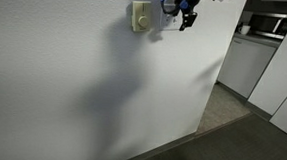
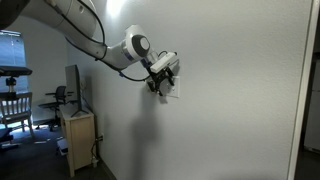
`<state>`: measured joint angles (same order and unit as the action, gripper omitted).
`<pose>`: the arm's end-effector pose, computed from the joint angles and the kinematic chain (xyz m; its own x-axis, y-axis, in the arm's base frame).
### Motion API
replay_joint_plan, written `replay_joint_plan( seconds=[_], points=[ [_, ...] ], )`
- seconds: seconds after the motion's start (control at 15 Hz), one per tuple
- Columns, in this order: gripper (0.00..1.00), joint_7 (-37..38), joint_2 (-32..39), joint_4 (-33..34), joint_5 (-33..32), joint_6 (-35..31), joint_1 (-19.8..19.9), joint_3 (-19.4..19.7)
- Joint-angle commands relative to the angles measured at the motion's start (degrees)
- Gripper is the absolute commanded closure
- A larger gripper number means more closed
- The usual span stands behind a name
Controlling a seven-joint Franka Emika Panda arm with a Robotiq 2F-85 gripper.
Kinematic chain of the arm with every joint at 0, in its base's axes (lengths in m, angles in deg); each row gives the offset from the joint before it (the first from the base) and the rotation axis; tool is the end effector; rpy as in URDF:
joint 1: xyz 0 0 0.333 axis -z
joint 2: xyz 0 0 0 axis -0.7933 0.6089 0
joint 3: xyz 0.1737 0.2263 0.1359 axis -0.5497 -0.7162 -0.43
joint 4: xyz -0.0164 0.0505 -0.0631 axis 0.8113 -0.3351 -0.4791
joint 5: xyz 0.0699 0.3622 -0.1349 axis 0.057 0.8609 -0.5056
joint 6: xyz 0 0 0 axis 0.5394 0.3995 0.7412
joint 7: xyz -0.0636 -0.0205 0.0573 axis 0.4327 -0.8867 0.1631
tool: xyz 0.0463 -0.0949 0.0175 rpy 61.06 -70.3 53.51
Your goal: Turn off the right light switch and then the left light switch, turn the right light switch back on
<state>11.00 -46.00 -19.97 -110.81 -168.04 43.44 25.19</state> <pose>0.6796 0.1731 0.5549 0.1533 0.9877 -0.0307 0.8068 -0.1072 0.5810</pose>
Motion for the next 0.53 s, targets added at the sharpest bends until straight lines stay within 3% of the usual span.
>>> replay_joint_plan(
  seconds=[0.0, 0.47],
  points=[
    [0.00, -3.22, 1.58, 3.03, 0.86, -0.08, 0.78, -0.33],
    [0.00, -4.71, 1.25, 4.35, 0.50, 3.56, -0.12, -0.35]
  ],
)
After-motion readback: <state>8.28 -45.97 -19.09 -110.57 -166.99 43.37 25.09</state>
